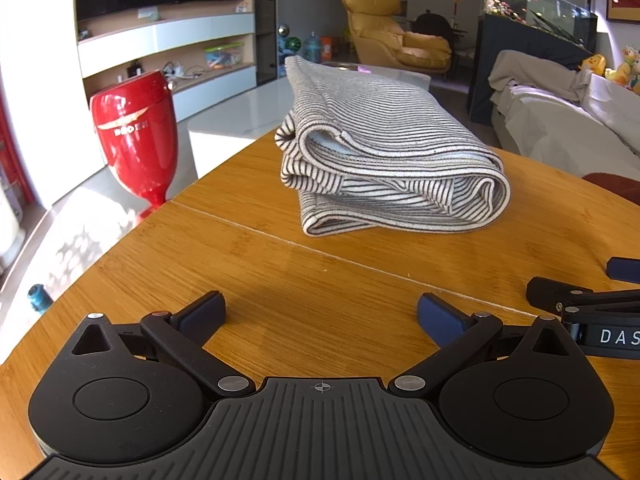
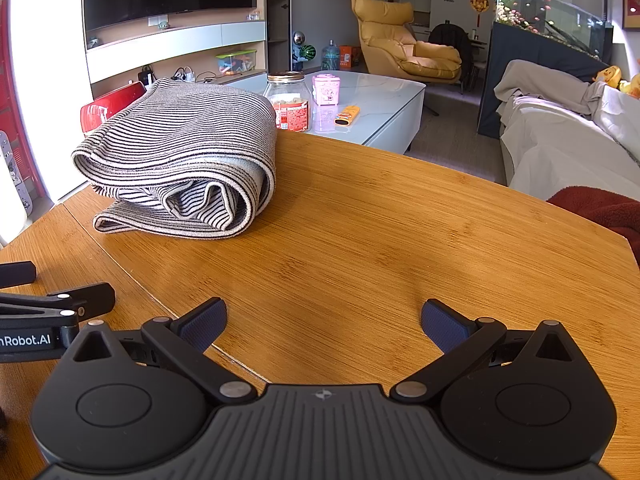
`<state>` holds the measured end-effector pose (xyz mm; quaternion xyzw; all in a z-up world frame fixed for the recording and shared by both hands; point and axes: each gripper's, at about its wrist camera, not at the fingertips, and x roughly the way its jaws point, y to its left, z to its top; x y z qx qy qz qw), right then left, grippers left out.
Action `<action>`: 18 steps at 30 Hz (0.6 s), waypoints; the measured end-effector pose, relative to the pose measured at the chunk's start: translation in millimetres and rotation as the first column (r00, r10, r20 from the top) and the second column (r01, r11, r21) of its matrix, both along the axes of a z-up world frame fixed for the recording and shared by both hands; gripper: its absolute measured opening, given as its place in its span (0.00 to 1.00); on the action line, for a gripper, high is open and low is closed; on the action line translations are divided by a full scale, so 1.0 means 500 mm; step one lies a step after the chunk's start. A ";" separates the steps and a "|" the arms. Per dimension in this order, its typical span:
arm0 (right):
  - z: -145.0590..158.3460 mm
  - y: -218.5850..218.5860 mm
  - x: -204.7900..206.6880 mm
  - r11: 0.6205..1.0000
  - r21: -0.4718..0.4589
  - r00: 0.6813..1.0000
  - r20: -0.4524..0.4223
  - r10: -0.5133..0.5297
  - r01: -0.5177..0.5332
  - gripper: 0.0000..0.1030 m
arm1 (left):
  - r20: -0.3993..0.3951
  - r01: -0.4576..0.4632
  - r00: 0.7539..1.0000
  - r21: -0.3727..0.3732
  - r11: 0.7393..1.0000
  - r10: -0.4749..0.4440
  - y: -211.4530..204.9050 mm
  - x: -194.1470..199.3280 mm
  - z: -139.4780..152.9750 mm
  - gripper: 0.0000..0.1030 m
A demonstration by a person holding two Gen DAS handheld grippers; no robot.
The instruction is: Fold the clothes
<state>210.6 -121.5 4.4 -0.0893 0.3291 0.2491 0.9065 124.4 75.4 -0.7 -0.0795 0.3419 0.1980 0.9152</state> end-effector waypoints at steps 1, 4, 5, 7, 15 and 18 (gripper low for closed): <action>0.000 0.000 0.000 1.000 0.000 1.000 0.000 0.000 0.000 1.00 | -0.009 -0.026 1.000 -0.005 1.000 0.026 0.001 -0.002 0.002 1.00; 0.000 0.000 0.000 1.000 0.000 1.000 0.000 0.000 0.000 1.00 | -0.028 -0.103 0.994 -0.004 0.995 0.103 0.002 -0.008 0.004 1.00; 0.000 0.000 0.000 1.000 0.000 1.000 0.000 0.000 0.000 1.00 | -0.028 -0.107 0.994 0.000 0.994 0.107 0.002 -0.010 0.004 1.00; 0.000 0.000 0.000 1.000 0.000 1.000 0.000 0.000 0.000 1.00 | -0.026 -0.103 0.994 0.002 0.995 0.103 0.002 -0.011 0.003 1.00; 0.000 0.000 -0.001 1.000 0.000 1.000 0.000 0.000 0.000 1.00 | -0.018 -0.106 0.994 0.002 0.994 0.106 0.001 -0.015 0.003 1.00; 0.000 -0.001 -0.001 1.000 0.000 1.000 0.000 0.000 0.000 1.00 | -0.017 -0.107 0.994 0.003 0.994 0.107 0.000 -0.015 0.003 1.00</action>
